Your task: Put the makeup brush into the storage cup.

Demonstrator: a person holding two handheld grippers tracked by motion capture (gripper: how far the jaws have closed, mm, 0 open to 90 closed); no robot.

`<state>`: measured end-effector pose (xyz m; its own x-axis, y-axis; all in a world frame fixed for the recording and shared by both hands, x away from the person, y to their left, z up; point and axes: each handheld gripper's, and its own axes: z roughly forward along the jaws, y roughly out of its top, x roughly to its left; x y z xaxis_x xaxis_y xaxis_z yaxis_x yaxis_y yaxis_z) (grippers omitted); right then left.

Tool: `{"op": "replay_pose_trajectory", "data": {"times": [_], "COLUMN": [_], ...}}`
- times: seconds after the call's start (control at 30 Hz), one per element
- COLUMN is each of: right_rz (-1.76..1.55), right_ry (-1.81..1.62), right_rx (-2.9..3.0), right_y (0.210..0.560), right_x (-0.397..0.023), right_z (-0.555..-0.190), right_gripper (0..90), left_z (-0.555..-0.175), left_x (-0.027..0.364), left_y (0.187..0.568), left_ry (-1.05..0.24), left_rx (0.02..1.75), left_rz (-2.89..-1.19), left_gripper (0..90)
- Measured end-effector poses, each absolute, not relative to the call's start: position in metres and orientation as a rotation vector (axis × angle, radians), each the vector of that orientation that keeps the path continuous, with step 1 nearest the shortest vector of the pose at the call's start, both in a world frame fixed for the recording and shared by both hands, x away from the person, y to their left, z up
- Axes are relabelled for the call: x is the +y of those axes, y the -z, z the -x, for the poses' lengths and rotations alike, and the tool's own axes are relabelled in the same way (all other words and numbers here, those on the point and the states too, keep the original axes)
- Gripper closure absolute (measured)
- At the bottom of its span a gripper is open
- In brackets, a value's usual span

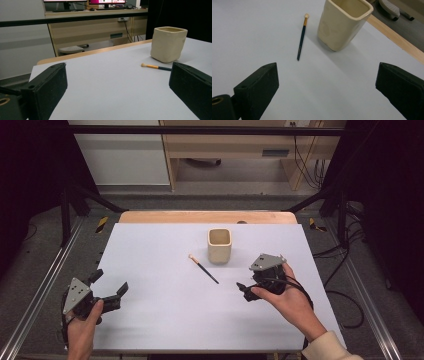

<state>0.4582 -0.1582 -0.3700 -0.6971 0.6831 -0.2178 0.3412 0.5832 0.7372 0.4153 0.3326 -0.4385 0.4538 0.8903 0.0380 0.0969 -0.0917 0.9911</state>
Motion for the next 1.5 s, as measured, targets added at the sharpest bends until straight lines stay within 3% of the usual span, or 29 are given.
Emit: {"op": "replay_pose_trajectory", "data": {"times": [1.1, 1.5], "right_rz": [-0.793, -0.815], "right_ry": [-0.829, -0.777], "right_rx": [2.482, 2.538], "right_y": [0.349, 0.359], "right_x": [-0.108, -0.091], "right_z": [-0.51, -0.52], "right_gripper": [6.3, 7.5], "left_z": [-0.416, -0.416], "left_x": [0.337, 0.337], "left_y": [0.438, 0.439], "left_ry": [-0.855, -0.859], "left_rx": [0.907, 0.906], "left_rz": [-1.523, -1.526], "left_gripper": [1.0, 1.0]}}
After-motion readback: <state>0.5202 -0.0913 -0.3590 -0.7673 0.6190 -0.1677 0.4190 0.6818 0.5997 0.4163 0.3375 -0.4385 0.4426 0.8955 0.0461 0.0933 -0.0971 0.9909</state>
